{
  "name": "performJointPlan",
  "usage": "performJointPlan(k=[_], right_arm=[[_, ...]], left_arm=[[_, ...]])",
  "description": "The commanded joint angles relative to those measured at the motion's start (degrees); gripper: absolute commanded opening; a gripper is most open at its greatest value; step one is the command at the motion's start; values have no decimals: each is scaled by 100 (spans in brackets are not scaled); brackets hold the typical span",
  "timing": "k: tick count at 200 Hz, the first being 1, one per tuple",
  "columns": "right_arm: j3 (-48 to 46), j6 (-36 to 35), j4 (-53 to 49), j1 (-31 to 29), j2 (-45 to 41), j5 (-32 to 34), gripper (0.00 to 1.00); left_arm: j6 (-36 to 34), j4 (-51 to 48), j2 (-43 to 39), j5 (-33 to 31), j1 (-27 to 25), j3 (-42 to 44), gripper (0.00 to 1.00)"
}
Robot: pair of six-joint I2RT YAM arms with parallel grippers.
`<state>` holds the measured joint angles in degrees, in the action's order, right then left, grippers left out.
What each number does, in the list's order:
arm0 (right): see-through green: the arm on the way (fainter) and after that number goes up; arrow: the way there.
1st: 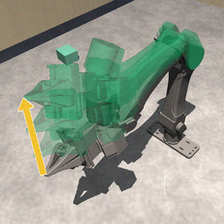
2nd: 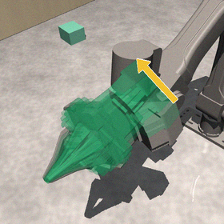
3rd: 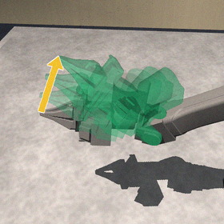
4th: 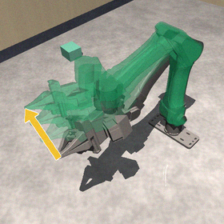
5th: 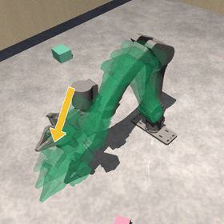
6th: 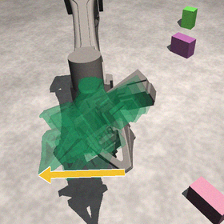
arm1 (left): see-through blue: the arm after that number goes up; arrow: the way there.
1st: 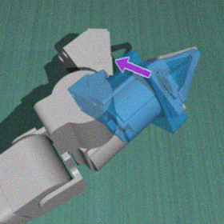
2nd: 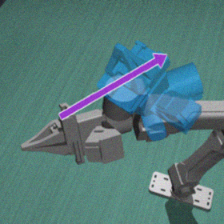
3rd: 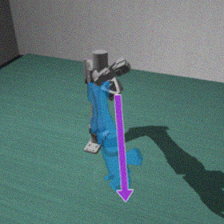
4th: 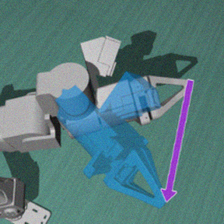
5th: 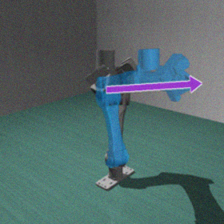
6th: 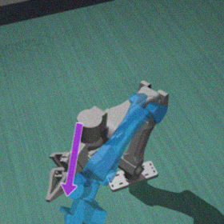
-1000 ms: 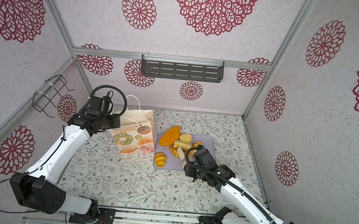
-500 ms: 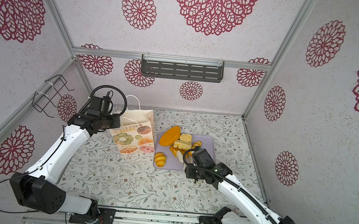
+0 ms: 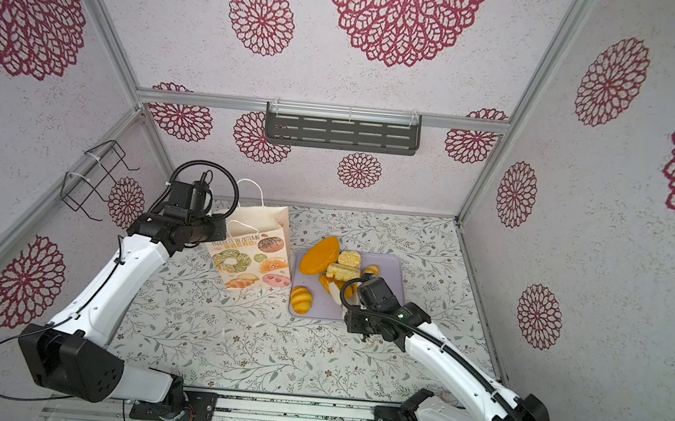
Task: Place the fake bread into the paper bag
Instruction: 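Lower the tongs onto the orange bread slice and squeeze them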
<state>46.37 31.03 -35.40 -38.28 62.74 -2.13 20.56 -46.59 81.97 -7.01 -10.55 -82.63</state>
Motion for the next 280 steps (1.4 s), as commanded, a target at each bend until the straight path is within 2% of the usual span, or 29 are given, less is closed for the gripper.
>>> performJointPlan(k=[1, 141, 224, 265, 280], right_arm=[[105, -140, 291, 31, 44, -64, 48], [24, -202, 666, 67, 237, -103, 47], [-147, -141, 719, 84, 49, -98, 12], [-232, -30, 710, 84, -172, -163, 1], [-258, 14, 693, 84, -284, -186, 0]], left_arm=[[-102, 28, -41, -58, -58, 72, 0], [-109, 18, -18, -64, -88, 59, 0], [-115, 18, -24, -97, -123, 63, 0], [-118, 10, -24, -109, -132, 63, 0], [-116, 13, -24, -117, -142, 63, 0]])
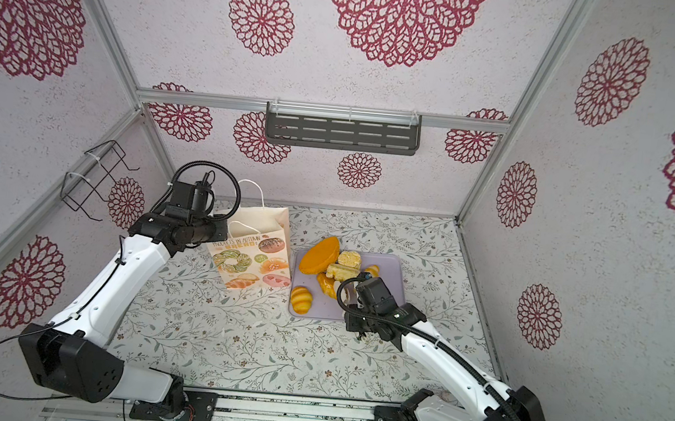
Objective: Place the fake bread into the paper bag
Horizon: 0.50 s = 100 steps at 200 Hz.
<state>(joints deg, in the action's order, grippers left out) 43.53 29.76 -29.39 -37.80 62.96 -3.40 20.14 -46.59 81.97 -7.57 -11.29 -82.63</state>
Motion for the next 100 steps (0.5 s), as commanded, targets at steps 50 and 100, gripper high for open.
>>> performJointPlan(k=[50, 100], right_arm=[[-36, 272, 8, 53, -651, 3, 0], [33, 395, 11, 58, -875, -132, 0]], left_arm=[[-74, 2, -28, -78, -83, 63, 0], [-90, 0, -15, -95, -110, 63, 0]])
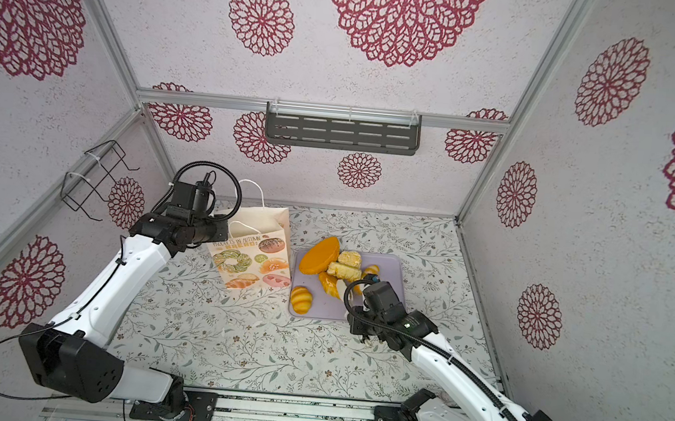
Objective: Place the fake bread into the paper bag
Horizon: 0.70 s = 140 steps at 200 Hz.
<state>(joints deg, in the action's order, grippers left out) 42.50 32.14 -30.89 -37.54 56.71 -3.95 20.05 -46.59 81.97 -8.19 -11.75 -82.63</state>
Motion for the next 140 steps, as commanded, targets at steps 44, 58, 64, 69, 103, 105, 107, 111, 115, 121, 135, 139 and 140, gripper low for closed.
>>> performJointPlan(k=[44, 58, 64, 69, 103, 105, 107, 111, 115, 121, 135, 139, 140], right_arm=[[396, 388, -11, 36, -397, -181, 0], [546, 430, -136, 36, -389, -233, 0], [593, 443, -178, 31, -389, -245, 0], [629, 449, -195, 34, -397, -258, 0], [739, 494, -244, 35, -523, -293, 0], [735, 495, -242, 36, -539, -296, 0], [736, 506, -235, 29, -549, -299, 0], [730, 523, -218, 30, -567, -308, 0], [719, 538, -201, 35, -593, -321, 0], [702, 547, -166, 36, -626, -350, 0], [690, 585, -130, 36, -682, -411, 0], [698, 593, -130, 35, -691, -414, 0], [698, 597, -129, 36, -694, -418, 0]], left_arm=[[-85, -2, -24, -23, -73, 55, 0], [-86, -9, -34, -8, -69, 54, 0], [-82, -8, -32, -8, -73, 54, 0], [-85, -6, -41, -8, -73, 50, 0], [-81, 1, -46, 6, -73, 47, 0], [-83, 1, -47, 9, -73, 46, 0], [-77, -2, -47, 10, -73, 45, 0], [-76, 0, -42, 10, -73, 50, 0], [-73, -6, -41, 10, -74, 52, 0], [-80, 0, -42, 10, -73, 53, 0], [-79, 0, -51, 17, -82, 45, 0], [-79, -7, -50, 10, -74, 45, 0], [-80, -7, -50, 15, -74, 45, 0]])
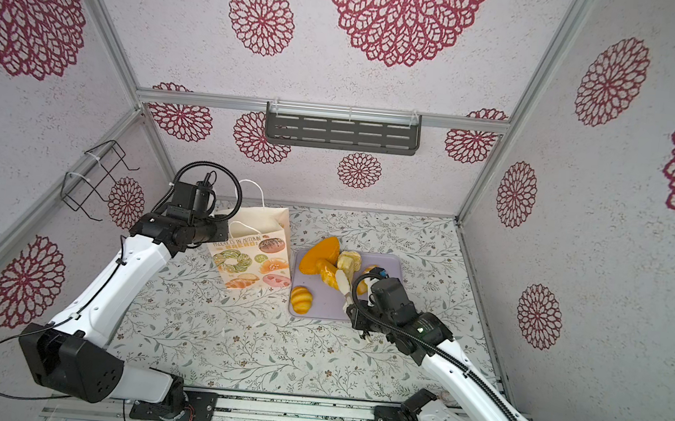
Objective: Place the fake bread into the paper bag
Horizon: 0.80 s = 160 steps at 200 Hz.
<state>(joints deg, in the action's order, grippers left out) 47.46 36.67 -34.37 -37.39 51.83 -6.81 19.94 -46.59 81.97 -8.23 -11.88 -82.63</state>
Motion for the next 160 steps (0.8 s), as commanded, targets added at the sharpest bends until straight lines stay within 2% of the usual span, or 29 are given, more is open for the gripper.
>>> performJointPlan(k=[1, 160], right_arm=[[206, 146, 220, 16, -208, -139, 0], [133, 464, 488, 19, -666, -226, 0]], left_arm=[[-69, -8, -54, 21, -60, 45, 0], [-81, -30, -112, -95, -101, 46, 0]])
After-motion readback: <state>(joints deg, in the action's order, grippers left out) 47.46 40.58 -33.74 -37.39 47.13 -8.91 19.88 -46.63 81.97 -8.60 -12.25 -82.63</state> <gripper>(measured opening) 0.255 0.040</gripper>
